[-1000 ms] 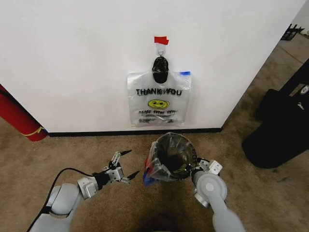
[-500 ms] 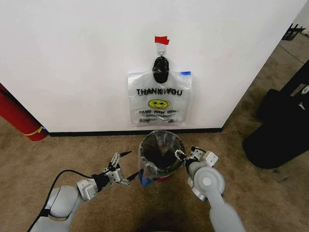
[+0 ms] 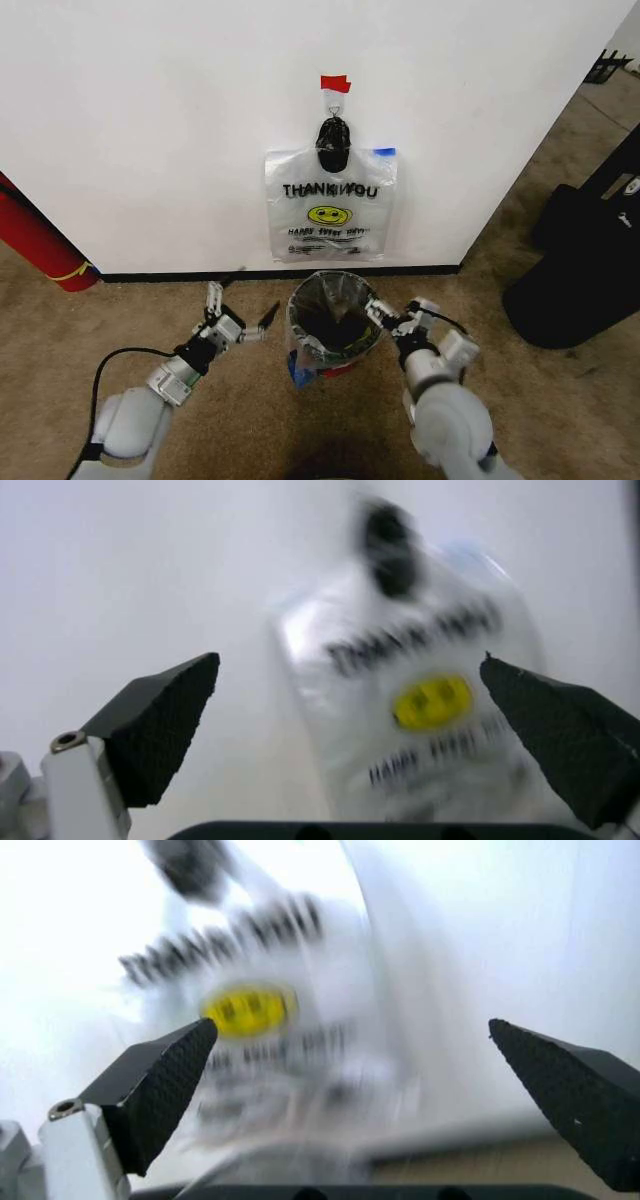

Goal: Pick up the garbage bag from the wall and place it over the trash bin.

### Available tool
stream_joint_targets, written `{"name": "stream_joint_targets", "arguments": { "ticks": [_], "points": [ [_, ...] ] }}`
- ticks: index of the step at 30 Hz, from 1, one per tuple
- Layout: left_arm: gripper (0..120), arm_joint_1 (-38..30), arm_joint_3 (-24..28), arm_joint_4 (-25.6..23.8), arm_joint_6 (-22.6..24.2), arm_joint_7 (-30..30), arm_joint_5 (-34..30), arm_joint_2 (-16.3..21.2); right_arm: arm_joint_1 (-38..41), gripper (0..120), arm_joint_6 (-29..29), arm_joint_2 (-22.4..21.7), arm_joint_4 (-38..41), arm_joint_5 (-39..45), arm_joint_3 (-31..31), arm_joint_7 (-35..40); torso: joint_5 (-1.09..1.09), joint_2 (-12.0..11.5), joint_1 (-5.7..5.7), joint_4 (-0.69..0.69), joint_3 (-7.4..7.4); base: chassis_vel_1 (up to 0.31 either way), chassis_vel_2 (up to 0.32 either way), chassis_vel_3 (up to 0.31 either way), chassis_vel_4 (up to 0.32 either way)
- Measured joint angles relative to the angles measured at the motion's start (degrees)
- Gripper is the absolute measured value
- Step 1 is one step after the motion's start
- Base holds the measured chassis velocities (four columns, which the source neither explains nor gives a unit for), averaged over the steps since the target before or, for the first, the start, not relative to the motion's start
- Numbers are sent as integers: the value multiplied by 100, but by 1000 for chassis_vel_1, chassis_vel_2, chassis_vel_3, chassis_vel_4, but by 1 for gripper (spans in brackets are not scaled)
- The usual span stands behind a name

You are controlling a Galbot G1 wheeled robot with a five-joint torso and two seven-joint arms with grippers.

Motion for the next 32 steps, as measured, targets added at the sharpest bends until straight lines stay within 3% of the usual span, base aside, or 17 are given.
{"name": "stream_joint_targets", "arguments": {
  "ticks": [1,5,9,11,13,19,23,27,32],
  "points": [
    [100,0,0,0,0,0,0,0,0,100,0,0,0,0,0,0,0,0,0,0,0,0,0,0,0],
    [100,182,-57,-119,-44,2,-550,-359,-351,100,594,45,127,-1507,523,-763,-1,0,0,6,0,0,0,0,0],
    [100,210,-168,-135,-145,176,-303,-567,-603,100,967,207,44,-1617,880,-1294,-1,0,0,3,0,0,0,0,0],
    [100,250,-206,-248,-106,248,-186,-772,-746,100,1403,487,-138,-1704,1162,-1693,1,0,0,2,0,0,0,0,0],
    [100,306,-241,-356,-29,264,-156,-930,-838,100,1554,743,-202,-1694,1212,-1581,0,0,0,3,0,0,0,0,0],
    [100,350,-266,-440,121,267,-255,-1054,-1058,100,1252,1171,-25,-1383,1205,-1086,-2,0,0,2,0,0,0,0,0],
    [100,322,-170,-394,379,265,-589,-1076,-861,100,1758,1433,-221,-1322,1862,-1860,0,0,0,3,0,0,0,0,0],
    [100,257,-68,-296,559,443,-655,-1096,-807,100,2281,1503,-313,-774,2419,-3151,-1,0,0,2,1,0,0,0,0],
    [100,248,-105,-308,677,500,-724,-1093,-780,100,2356,1503,-325,-623,2496,-3224,-1,0,0,2,1,0,0,0,0]
  ]
}}
